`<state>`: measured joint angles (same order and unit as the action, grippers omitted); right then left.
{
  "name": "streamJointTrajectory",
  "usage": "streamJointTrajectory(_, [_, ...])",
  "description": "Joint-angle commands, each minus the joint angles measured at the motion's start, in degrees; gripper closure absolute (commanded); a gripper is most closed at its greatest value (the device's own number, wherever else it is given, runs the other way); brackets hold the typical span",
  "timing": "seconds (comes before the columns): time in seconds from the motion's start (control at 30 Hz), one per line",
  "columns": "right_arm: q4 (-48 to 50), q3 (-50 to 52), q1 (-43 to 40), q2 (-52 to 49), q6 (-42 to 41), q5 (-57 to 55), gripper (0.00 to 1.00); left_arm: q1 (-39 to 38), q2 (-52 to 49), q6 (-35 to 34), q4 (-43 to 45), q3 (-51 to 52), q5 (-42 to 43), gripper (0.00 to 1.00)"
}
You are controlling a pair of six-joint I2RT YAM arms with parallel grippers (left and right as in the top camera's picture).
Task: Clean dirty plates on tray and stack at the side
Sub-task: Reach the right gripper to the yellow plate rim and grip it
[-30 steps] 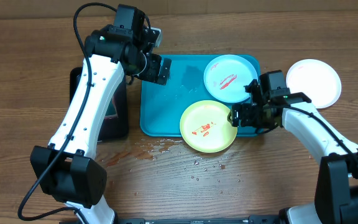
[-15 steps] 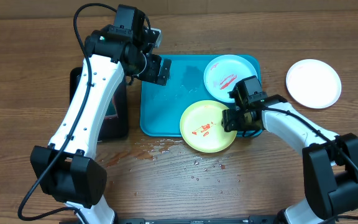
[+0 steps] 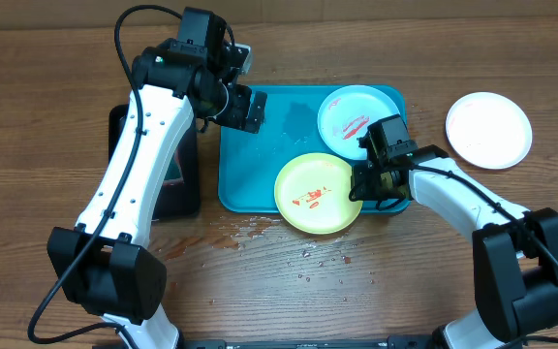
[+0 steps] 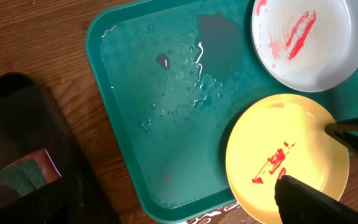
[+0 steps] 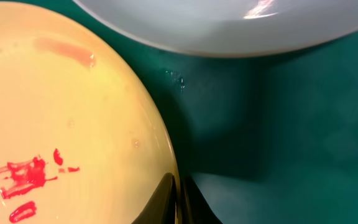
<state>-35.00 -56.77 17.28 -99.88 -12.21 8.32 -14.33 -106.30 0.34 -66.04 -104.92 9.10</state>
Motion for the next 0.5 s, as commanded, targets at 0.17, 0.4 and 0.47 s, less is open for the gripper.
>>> streamJointTrajectory(0.17, [-1.0, -4.6, 0.2, -1.0, -7.2, 4.1, 0.96, 0.5, 0.3, -0.8, -0.2, -0.4, -0.8, 0.0])
streamJointTrajectory(0.4, [6.2, -5.1, 3.8, -1.0, -14.1, 4.9, 0.96, 3.7, 2.4, -2.1, -0.6, -0.7, -0.8, 0.0])
streamJointTrajectory(0.47, [9.0, -5.1, 5.5, -1.0, -15.5, 4.2, 0.96, 4.6, 3.2, -2.1, -0.8, -0.7, -0.8, 0.0])
